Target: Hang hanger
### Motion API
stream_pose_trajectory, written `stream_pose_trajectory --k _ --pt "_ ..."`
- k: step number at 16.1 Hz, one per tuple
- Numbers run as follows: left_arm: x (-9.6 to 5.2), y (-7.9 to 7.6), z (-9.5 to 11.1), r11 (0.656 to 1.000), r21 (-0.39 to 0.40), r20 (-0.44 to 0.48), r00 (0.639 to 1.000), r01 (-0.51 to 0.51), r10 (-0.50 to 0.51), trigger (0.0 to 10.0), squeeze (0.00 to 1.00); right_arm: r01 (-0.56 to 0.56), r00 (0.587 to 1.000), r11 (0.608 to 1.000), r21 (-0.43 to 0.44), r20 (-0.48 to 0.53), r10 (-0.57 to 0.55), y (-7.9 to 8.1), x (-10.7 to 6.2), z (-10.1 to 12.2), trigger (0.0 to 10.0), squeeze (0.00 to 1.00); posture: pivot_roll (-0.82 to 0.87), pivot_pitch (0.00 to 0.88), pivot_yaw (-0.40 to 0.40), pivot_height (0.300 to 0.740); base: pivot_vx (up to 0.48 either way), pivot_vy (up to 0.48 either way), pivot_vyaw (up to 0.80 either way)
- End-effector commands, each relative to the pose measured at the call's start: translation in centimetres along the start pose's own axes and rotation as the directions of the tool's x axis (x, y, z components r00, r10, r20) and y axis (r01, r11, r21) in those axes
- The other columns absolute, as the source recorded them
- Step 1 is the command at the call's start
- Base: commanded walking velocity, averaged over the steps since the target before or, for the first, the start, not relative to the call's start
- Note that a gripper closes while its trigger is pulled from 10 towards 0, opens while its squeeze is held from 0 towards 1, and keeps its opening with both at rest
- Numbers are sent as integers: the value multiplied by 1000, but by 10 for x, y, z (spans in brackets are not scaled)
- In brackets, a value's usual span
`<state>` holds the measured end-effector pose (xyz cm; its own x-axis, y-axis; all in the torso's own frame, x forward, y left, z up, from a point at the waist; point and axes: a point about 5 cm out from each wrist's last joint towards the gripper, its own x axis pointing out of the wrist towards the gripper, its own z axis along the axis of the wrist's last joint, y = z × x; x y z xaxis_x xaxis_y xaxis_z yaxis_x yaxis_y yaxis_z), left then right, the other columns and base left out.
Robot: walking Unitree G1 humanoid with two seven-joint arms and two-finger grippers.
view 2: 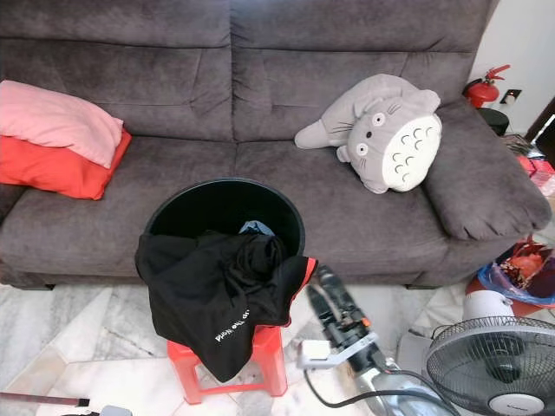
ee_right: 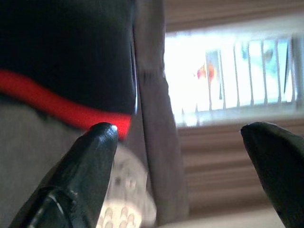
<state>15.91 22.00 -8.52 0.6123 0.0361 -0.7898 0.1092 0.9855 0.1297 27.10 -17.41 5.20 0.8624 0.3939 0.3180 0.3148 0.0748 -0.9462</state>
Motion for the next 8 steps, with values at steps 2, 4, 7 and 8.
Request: stream_pose_trajectory --k 2,4,7,8 --pt "-3 -2 -12 1000 -4 -44 999 6 -6 10000 0 -34 998 999 -5 -51 34 3 -14 -2 10000 0 -13 171 -3 740 0 0 0" --pt "-3 -2 -11 1000 -3 -44 999 6 -7 10000 0 -102 992 992 -76 -85 96 11 -24 -15 10000 0 -18 174 0 740 0 0 0" --pt "-3 -1 -11 1000 -7 -43 999 3 -3 10000 0 -195 978 956 -219 -119 172 11 -22 -44 10000 0 -15 171 -1 740 0 0 0" --pt "-3 0 -11 1000 -7 -43 999 2 -2 10000 0 -217 974 947 -237 -123 192 11 -20 -49 10000 0 -17 172 -1 740 0 0 0"
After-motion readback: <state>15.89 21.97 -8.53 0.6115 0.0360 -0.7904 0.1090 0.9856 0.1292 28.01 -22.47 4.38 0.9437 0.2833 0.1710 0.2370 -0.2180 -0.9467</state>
